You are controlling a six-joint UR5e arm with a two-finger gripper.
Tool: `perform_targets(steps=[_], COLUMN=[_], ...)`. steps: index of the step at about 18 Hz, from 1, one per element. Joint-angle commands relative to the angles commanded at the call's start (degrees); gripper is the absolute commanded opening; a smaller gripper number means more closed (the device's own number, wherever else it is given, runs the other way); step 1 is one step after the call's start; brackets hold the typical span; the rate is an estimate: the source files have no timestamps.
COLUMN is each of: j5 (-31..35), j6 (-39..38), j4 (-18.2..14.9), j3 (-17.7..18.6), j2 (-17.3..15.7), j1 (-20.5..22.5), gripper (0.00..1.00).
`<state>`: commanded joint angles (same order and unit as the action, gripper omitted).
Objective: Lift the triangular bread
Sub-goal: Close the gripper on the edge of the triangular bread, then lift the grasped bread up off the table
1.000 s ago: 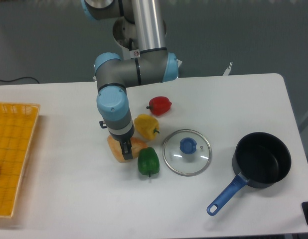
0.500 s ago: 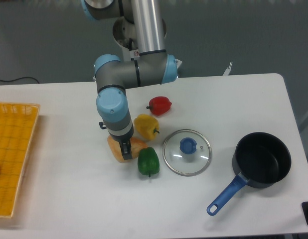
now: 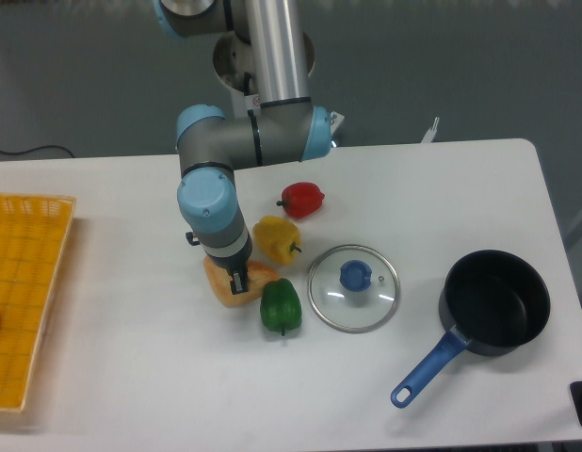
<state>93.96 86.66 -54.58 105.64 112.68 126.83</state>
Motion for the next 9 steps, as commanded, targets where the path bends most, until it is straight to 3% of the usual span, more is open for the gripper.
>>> perform_targets(steps=[6, 9], j5=[0.00, 0.00], j6=[-0.09, -1.23], j4=[-1.14, -4.47], j3=[-0.79, -0.79], j2=[-1.84, -4.47], j1=[-0.17, -0.26], gripper=[0.00, 0.00])
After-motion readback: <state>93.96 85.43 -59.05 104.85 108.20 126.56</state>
